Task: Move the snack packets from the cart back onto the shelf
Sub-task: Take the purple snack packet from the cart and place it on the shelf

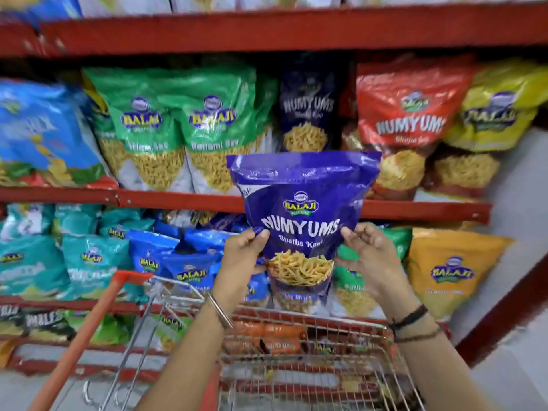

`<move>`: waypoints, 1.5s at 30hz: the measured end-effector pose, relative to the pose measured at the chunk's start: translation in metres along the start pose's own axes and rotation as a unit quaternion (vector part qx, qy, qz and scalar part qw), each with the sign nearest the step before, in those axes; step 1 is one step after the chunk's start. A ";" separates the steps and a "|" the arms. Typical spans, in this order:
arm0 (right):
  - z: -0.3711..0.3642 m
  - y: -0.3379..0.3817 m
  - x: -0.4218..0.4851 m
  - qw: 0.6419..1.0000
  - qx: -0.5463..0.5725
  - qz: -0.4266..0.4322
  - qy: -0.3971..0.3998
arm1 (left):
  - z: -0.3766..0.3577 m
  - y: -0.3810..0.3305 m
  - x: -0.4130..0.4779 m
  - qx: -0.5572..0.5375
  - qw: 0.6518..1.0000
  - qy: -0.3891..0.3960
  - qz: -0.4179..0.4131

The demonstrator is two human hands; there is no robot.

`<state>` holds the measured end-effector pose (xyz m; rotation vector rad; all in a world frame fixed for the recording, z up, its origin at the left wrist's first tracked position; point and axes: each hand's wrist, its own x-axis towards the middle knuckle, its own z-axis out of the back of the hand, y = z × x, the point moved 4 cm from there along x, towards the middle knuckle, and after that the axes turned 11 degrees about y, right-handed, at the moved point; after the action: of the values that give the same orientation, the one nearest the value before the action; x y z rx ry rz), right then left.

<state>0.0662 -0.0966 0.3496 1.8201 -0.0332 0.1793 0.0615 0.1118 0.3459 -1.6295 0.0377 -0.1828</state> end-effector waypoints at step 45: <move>0.024 0.017 0.186 0.992 -0.125 -0.029 -0.005 | 0.010 -0.024 0.197 0.117 0.985 0.127 0.017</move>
<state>0.2506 -0.1108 0.3858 1.5696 -0.0082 0.1192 0.2555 0.0968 0.3884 -1.3635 0.2324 -0.3554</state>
